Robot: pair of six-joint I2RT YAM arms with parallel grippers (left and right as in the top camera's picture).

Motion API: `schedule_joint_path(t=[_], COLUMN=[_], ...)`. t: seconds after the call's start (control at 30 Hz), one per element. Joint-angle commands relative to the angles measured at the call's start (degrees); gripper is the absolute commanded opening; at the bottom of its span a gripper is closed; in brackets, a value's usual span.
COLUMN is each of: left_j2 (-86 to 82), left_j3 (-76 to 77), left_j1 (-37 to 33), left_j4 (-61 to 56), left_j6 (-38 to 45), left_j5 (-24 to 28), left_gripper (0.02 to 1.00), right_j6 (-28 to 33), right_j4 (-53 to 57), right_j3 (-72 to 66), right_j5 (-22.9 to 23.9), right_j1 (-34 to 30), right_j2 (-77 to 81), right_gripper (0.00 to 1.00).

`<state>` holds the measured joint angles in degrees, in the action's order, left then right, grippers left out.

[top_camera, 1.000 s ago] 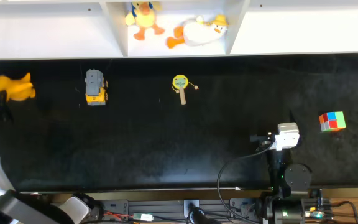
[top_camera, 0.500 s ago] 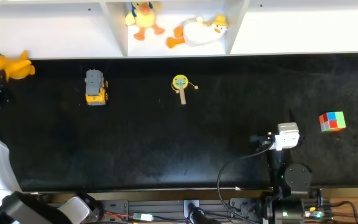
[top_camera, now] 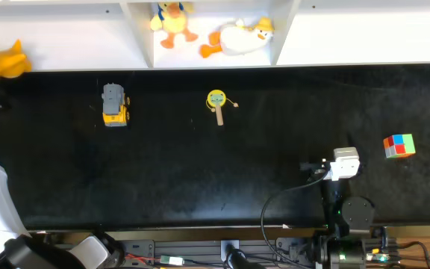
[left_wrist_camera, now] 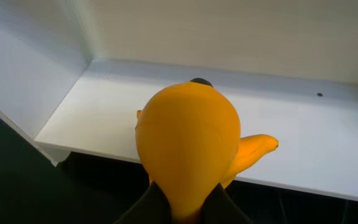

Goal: Store Toys

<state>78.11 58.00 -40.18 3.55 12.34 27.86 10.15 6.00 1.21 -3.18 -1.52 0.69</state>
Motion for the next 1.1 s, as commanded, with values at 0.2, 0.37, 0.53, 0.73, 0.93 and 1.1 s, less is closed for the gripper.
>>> schedule_joint_path(t=[0.2,0.37,0.53,0.73,0.93,1.1], left_j2=[1.9,4.2,5.9,7.7,8.9,10.8], left_j3=[4.7,6.1,6.3,7.4,7.5,8.3], left_j1=[1.8,4.0,6.0,6.5,6.6,6.6], left_j4=[-0.3,-0.3,-0.6,-0.6,-1.9,-2.0], left_j6=[-0.9,-0.9,-0.9,-2.2,-2.2,-2.4], left_j5=[-1.6,-3.0,-5.5,-6.2,-7.0,-7.2], left_gripper=[0.097,0.097,0.097,0.097,0.097,0.097], right_j6=[-0.1,-0.1,-0.1,-0.1,-0.1,-0.1], right_j4=[-0.4,-0.4,-0.4,-0.4,-0.4,-0.4], right_j3=[-0.3,-0.3,-0.3,-0.3,-0.3,-0.3], right_j5=[-0.1,-0.1,-0.1,-0.1,-0.1,-0.1], right_j1=[-0.4,-0.4,-0.4,-0.4,-0.4,-0.4], right_j2=[-0.5,-0.5,-0.5,-0.5,-0.5,-0.5], right_gripper=[0.996,0.993,0.993,0.993,0.996,0.996])
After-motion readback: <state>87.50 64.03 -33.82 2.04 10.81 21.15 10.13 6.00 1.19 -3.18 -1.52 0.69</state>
